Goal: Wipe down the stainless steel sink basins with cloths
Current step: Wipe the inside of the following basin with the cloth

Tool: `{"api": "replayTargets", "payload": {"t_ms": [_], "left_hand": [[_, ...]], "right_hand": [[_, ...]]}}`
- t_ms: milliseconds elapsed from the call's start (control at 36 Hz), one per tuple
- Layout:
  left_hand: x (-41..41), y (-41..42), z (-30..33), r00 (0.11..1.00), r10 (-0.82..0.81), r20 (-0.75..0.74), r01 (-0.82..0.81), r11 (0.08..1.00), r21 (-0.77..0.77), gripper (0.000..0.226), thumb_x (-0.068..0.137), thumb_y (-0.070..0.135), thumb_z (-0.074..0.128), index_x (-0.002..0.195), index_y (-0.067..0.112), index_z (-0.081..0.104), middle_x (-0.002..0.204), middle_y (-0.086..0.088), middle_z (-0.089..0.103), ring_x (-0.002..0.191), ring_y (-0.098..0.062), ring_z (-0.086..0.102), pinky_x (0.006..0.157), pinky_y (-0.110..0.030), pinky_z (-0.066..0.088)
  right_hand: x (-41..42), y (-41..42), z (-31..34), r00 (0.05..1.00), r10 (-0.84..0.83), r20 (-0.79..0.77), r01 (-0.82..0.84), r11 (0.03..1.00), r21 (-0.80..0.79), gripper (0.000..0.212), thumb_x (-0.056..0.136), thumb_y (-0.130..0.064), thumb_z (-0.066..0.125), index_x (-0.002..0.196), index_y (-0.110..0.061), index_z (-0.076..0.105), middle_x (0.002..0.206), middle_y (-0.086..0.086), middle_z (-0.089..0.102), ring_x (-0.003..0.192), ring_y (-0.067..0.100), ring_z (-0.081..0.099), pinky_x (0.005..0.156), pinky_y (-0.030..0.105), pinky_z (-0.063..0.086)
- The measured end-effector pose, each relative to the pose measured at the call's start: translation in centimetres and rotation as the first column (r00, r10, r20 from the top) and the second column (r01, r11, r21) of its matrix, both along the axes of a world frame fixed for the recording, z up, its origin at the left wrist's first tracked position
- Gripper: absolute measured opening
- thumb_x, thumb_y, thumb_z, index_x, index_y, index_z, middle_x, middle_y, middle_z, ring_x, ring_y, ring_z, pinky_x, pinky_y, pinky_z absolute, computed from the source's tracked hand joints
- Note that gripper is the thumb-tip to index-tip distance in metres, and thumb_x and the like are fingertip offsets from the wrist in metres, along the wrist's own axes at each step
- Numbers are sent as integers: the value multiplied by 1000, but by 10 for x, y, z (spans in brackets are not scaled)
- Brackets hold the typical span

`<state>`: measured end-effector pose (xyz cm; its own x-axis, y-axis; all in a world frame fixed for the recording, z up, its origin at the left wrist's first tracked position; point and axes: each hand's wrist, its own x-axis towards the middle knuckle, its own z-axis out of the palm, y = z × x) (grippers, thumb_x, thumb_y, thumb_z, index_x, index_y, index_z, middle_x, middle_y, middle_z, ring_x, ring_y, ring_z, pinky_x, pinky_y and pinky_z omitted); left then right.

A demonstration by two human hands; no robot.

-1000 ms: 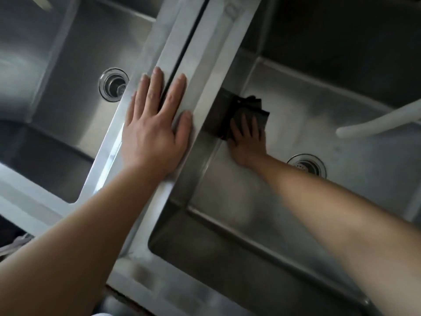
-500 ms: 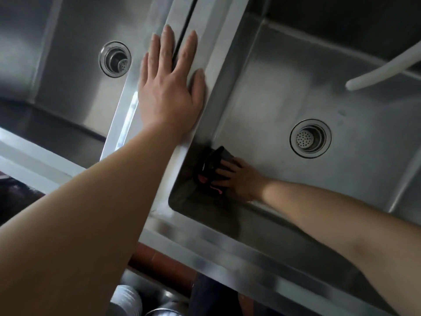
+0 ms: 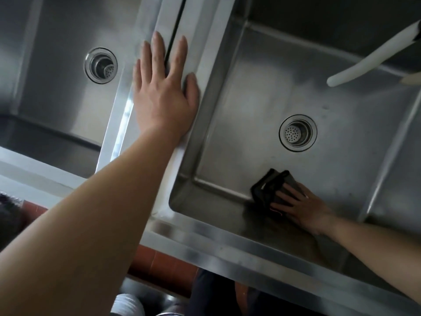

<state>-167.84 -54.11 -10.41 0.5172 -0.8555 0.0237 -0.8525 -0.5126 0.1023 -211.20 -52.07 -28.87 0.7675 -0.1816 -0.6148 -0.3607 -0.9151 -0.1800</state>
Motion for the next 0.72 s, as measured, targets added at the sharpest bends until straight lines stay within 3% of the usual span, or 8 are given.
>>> {"api": "replayTargets", "payload": {"t_ms": [56, 194, 306, 361, 444, 556, 722], "left_hand": [[0, 0, 0, 1000, -2, -3, 2, 1000, -7, 60, 99, 43, 32, 157, 32, 25, 165, -10, 20, 152, -33, 16, 123, -45, 15], [2, 1, 0, 1000, -13, -13, 13, 999, -34, 59, 98, 43, 35, 156, 31, 30, 164, -11, 23, 152, -34, 19, 123, -46, 17], [4, 1, 2, 1000, -12, -17, 11, 999, -34, 58, 99, 44, 34, 156, 32, 29, 164, -10, 22, 152, -33, 17, 123, -45, 16], [4, 1, 3, 1000, -5, -18, 5, 1000, -31, 58, 100, 45, 34, 156, 33, 28, 165, -10, 22, 152, -32, 17, 123, -45, 17], [3, 0, 5, 1000, -5, -31, 4, 1000, -28, 58, 100, 46, 34, 156, 34, 27, 165, -9, 20, 153, -31, 15, 123, -46, 17], [4, 0, 7, 999, -1, -46, 0, 1000, -18, 58, 100, 47, 33, 156, 35, 25, 166, -7, 17, 154, -29, 12, 124, -44, 14], [2, 1, 8, 998, 0, -56, -2, 999, -42, 60, 98, 48, 34, 156, 36, 24, 167, -6, 16, 153, -28, 12, 123, -42, 13]], "right_hand": [[32, 5, 0, 999, -3, 47, 2, 1000, 26, 44, 94, -48, 34, 137, -43, 42, 139, 2, 60, 137, 37, 46, 117, 48, 12], [145, 13, 0, 980, 38, 193, -53, 996, 75, 37, 94, -46, 41, 119, -37, 68, 130, 3, 65, 126, 40, 55, 108, 49, 30], [215, 14, 7, 948, -97, 303, 62, 990, 124, 36, 95, -42, 49, 94, -18, 76, 109, 12, 64, 110, 40, 56, 103, 47, 34], [222, 19, 0, 944, -113, 310, 71, 987, 142, 33, 92, -38, 53, 110, -18, 71, 126, 16, 60, 121, 42, 51, 110, 52, 31], [205, 28, -10, 942, -107, 317, 63, 987, 148, 50, 92, -35, 56, 141, -33, 52, 153, 10, 44, 142, 36, 36, 119, 52, 23], [169, 23, -14, 940, -109, 323, 77, 991, 110, 48, 98, -47, 50, 145, -40, 45, 158, 2, 38, 148, 27, 30, 120, 46, 20], [82, 4, -25, 956, -124, 265, 119, 992, 37, 57, 99, -56, 40, 152, -37, 33, 163, 2, 26, 152, 28, 18, 121, 49, 18]]}}
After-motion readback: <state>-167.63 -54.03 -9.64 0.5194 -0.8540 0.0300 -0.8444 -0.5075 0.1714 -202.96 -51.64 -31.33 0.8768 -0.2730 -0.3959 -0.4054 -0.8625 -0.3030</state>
